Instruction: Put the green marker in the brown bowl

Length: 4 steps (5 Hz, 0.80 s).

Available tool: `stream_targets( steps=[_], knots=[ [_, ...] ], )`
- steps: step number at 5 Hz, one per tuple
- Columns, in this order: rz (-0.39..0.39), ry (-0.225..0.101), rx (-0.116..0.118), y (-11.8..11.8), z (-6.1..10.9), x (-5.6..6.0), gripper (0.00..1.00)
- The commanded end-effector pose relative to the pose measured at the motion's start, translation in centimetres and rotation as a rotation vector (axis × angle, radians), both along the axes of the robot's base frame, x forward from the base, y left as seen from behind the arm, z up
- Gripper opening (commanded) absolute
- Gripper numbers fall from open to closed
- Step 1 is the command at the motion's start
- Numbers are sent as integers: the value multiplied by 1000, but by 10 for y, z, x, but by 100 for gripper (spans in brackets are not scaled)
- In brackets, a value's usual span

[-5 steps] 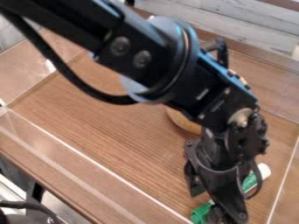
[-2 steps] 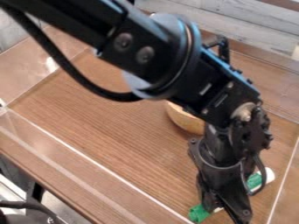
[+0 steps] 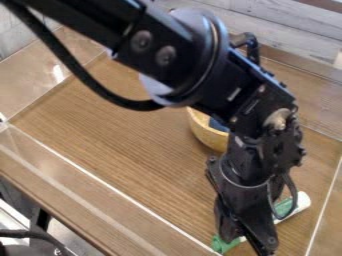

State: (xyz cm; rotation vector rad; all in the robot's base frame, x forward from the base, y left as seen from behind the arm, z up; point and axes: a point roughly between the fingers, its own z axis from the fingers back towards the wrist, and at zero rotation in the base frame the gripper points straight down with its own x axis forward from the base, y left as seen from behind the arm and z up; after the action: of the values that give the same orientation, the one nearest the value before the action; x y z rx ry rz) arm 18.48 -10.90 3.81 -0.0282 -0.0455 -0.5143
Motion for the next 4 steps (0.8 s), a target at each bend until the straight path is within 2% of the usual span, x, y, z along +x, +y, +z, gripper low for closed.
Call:
stream_targets(
  steps=[1, 3, 4],
  knots=[
    [1, -61, -28, -4, 17, 18, 0],
    [-13, -70, -1, 0, 41, 34, 0],
    [-29, -97, 12, 3, 63, 39, 0]
  ],
)
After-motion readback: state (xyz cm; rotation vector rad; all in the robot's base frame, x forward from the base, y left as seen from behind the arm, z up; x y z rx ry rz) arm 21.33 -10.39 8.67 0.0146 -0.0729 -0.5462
